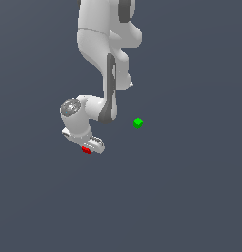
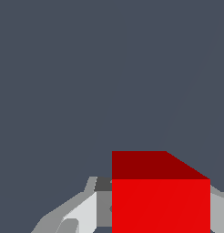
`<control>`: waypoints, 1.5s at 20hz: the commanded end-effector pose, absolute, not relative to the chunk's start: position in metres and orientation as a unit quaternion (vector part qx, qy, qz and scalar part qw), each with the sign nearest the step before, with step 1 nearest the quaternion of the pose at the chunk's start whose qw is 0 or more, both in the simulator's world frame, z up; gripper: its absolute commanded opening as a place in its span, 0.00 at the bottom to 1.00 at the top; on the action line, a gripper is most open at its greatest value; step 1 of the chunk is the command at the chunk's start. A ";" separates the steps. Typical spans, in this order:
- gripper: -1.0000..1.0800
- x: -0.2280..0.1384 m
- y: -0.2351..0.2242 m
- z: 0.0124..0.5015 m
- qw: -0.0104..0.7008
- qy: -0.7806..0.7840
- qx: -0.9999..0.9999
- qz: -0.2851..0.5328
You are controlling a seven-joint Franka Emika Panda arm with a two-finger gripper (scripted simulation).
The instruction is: Stack the red cube on top of the green cube.
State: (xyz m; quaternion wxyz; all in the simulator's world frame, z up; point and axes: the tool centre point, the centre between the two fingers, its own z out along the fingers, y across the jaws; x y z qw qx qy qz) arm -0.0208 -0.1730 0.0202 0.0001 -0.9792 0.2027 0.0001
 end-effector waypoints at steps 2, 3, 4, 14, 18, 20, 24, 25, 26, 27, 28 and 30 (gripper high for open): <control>0.00 -0.021 -0.173 0.020 0.000 0.202 -0.979 0.000; 0.00 -0.021 -0.172 0.021 0.000 0.202 -0.979 0.000; 0.00 -0.021 -0.172 0.023 0.000 0.202 -0.979 0.000; 0.00 -0.022 -0.172 0.072 0.000 0.203 -0.979 0.000; 0.00 -0.022 -0.172 0.098 0.000 0.203 -0.979 0.000; 0.00 -0.022 -0.173 0.107 0.000 0.203 -0.979 0.000; 0.00 -0.021 -0.173 0.119 0.000 0.203 -0.979 0.000; 0.00 -0.021 -0.173 0.120 0.000 0.203 -0.979 0.000; 0.00 -0.021 -0.173 0.120 0.000 0.203 -0.979 0.000; 0.00 -0.021 -0.173 0.118 0.000 0.203 -0.979 0.000; 0.00 -0.021 -0.173 0.118 0.000 0.203 -0.979 0.000; 0.00 -0.022 -0.171 0.118 0.000 0.203 -0.979 0.000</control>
